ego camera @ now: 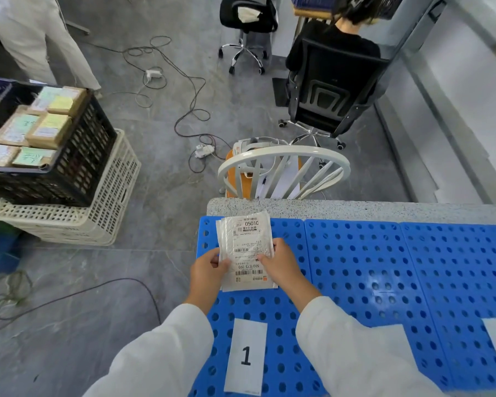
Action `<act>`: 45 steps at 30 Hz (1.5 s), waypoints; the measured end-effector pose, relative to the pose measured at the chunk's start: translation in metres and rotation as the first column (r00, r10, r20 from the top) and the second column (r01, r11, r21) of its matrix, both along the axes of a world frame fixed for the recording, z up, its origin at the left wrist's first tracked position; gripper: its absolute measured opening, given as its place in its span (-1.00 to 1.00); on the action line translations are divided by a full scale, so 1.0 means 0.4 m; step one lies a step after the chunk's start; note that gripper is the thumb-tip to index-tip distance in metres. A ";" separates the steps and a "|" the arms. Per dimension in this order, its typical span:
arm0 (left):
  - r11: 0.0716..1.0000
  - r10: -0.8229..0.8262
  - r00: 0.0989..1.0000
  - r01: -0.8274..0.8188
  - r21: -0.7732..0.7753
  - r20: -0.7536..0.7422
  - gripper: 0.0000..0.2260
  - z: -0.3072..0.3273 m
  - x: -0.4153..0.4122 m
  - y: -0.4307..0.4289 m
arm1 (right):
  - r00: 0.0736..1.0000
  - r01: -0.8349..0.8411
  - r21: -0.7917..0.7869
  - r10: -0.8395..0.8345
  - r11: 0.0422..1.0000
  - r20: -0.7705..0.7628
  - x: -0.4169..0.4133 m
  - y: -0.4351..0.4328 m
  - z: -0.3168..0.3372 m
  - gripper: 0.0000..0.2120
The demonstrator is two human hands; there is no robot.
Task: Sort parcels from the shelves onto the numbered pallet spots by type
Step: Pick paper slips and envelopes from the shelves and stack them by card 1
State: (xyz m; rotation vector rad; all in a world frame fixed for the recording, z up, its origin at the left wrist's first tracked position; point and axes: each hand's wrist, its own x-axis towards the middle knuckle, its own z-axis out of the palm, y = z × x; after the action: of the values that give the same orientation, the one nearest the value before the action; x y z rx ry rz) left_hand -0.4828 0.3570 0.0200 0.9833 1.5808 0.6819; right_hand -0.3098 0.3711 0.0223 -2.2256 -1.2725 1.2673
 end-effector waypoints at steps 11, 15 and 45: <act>0.971 -0.178 0.938 0.216 0.100 -0.296 -0.63 0.119 -0.046 0.023 | 0.974 -0.140 0.129 0.113 0.982 0.196 0.070 -0.029 0.152 -0.47; 0.770 -0.326 0.731 0.573 0.280 -0.599 -0.66 0.229 -0.035 0.052 | 0.929 -0.268 0.236 0.185 0.934 0.321 0.094 -0.068 0.285 -0.48; -0.110 -0.325 0.393 0.888 0.447 -0.860 -0.42 0.721 0.611 -0.821 | 0.728 0.046 0.413 -0.313 0.910 0.610 0.548 -1.265 0.728 -0.33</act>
State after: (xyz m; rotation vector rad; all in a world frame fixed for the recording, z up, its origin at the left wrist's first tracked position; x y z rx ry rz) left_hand -0.2382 0.0287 0.3084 2.8811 0.5532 0.5364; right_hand -0.0905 -0.1350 0.3135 -2.4978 -1.3077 0.0824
